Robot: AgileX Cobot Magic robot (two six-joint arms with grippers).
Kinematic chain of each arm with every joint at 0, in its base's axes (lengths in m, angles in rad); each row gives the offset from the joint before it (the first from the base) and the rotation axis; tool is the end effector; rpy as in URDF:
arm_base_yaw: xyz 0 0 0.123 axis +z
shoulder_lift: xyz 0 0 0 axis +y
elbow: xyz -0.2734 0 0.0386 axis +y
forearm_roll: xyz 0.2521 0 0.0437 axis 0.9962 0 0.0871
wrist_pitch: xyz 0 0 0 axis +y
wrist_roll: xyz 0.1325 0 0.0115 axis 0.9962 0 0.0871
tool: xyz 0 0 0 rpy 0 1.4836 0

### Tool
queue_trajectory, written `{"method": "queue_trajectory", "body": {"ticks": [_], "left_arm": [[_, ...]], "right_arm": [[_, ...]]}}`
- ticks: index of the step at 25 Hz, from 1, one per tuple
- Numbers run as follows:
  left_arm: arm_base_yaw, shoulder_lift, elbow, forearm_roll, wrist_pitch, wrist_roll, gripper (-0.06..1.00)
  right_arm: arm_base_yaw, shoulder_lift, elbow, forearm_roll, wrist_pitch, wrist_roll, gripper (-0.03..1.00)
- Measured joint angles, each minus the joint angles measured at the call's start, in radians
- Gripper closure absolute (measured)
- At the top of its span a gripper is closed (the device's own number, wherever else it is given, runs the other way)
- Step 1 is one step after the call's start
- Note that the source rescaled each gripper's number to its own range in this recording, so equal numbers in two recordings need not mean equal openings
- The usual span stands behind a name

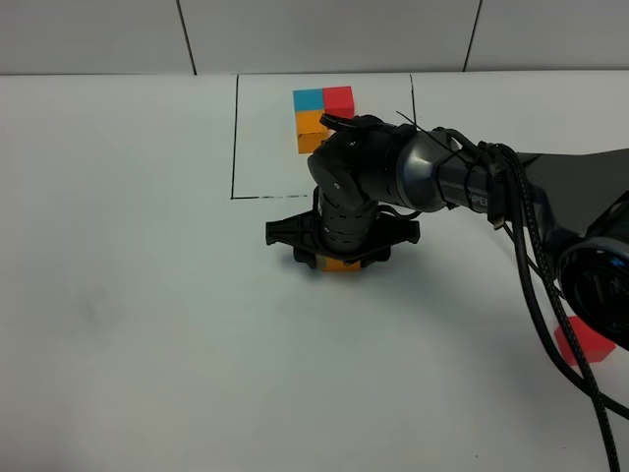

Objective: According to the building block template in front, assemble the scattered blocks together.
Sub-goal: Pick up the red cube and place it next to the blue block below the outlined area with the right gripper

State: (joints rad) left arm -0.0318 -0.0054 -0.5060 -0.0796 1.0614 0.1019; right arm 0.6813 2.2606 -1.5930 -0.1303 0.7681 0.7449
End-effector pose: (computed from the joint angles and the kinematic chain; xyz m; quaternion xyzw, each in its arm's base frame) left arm 0.0433 -0.0106 0.2625 0.0585 0.8477 -0.0213 0.5267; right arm 0.3637 0.2794 0.0585 -0.0100 0.9925 0.0345 0.1165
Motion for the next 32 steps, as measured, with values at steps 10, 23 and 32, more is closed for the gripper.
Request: {"method": "queue_trajectory", "body": {"ticks": [10, 23, 32], "left_arm": [[0.0, 0.0, 0.0, 0.0, 0.0, 0.0, 0.18], [0.0, 0.0, 0.0, 0.0, 0.0, 0.0, 0.18], [0.0, 0.0, 0.0, 0.0, 0.0, 0.0, 0.18]], "right_arm": [[0.001, -0.028, 0.007, 0.013, 0.046, 0.0, 0.09], [-0.042, -0.335, 0.27, -0.032, 0.054, -0.164, 0.08], [-0.182, -0.63, 0.647, -0.106, -0.033, -0.205, 0.08]]}}
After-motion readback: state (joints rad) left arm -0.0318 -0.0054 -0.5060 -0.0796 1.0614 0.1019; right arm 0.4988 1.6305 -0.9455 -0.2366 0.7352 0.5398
